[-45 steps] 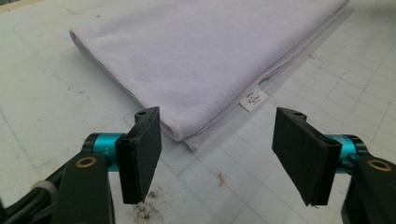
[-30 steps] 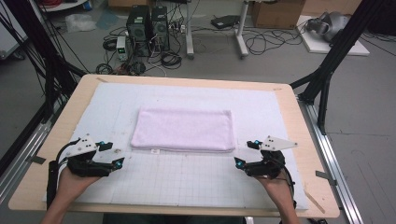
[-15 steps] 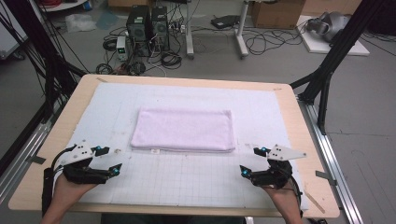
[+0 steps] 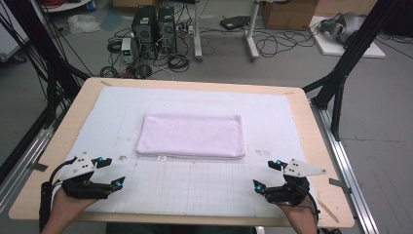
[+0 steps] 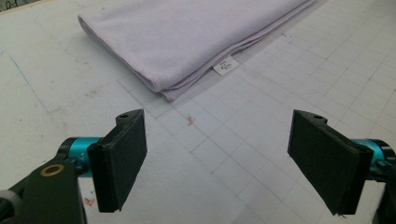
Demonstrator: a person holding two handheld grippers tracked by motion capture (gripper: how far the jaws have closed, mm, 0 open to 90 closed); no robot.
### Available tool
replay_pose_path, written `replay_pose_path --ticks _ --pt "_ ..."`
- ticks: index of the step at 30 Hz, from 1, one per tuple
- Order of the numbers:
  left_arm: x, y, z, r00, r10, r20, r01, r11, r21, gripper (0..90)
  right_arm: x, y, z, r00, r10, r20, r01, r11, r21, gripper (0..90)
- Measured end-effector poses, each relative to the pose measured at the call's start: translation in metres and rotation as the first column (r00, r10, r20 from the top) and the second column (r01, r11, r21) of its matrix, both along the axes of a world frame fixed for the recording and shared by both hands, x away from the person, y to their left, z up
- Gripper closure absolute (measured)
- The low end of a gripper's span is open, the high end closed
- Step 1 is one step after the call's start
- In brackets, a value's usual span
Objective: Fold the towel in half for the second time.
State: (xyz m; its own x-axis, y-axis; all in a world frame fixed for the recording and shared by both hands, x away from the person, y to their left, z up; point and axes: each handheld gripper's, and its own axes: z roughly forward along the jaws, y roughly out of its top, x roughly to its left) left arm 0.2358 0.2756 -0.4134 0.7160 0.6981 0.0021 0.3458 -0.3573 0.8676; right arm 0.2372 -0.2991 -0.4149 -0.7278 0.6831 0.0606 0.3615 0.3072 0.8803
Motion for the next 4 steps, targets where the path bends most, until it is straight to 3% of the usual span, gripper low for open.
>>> replay_pose_path --ticks 4 --pt "0.0011 -0.0001 -0.0002 1.0000 -0.001 0.001 0.001 1.0000 0.001 20.2 -0.0016 -0.0003 0.0001 1.0000 -0.004 0.003 0.004 1.000 -0.001 12.4"
